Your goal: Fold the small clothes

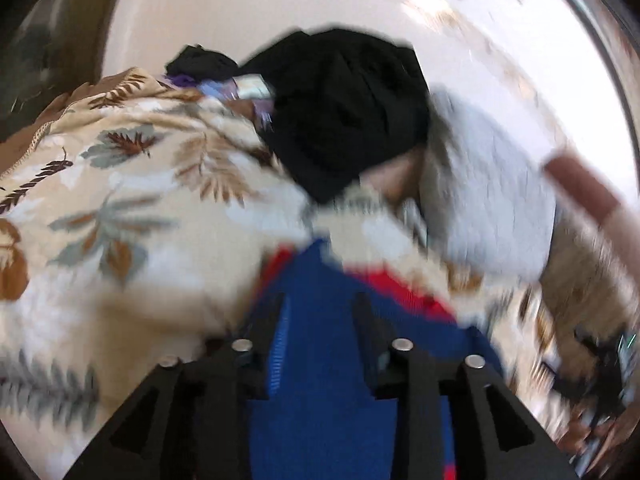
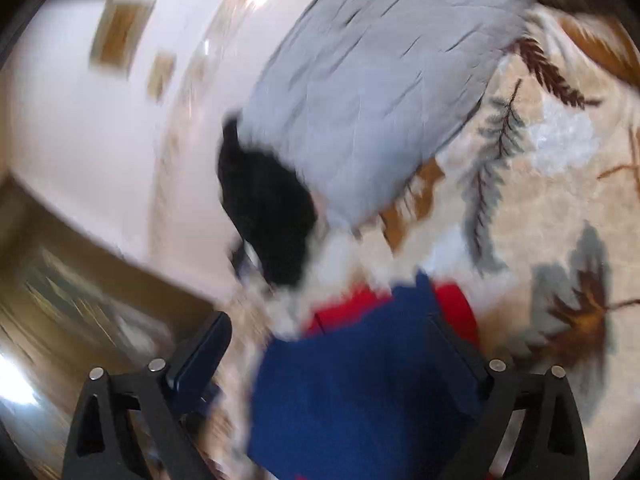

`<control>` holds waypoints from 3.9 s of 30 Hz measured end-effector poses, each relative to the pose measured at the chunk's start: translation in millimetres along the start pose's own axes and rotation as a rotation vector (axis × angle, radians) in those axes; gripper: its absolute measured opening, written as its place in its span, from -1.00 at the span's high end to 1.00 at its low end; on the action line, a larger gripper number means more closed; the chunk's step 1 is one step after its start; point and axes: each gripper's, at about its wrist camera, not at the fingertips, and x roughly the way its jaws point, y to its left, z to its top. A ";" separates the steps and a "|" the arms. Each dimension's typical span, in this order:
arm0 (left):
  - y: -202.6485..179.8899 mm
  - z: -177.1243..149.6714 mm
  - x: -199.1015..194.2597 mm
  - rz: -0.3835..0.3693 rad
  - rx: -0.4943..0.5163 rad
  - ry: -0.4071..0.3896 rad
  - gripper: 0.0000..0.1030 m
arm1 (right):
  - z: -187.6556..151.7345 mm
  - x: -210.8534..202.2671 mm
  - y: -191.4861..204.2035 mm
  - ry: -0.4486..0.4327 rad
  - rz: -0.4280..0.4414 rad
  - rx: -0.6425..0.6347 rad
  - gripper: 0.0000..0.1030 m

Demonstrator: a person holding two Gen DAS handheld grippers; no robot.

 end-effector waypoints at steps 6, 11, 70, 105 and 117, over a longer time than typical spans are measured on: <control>-0.6 -52.3 25.1 0.149 0.064 0.167 -0.01 | -83.6 34.8 14.2 0.271 -0.228 -0.195 -0.26; 5.9 -63.0 24.3 0.156 0.073 0.202 -0.02 | -108.5 28.5 14.2 0.300 -0.280 -0.284 -0.26; 43.2 -109.0 -90.9 -0.029 -0.274 -0.052 0.26 | -94.1 -96.3 -50.5 -0.106 -0.187 0.206 0.45; 3.4 -120.2 -39.6 0.167 -0.002 0.114 -0.38 | -138.5 72.6 34.7 0.400 -0.145 -0.257 0.43; 27.4 -172.5 -39.6 -0.077 -0.364 0.157 -0.50 | -153.7 57.8 29.9 0.338 -0.125 -0.218 0.44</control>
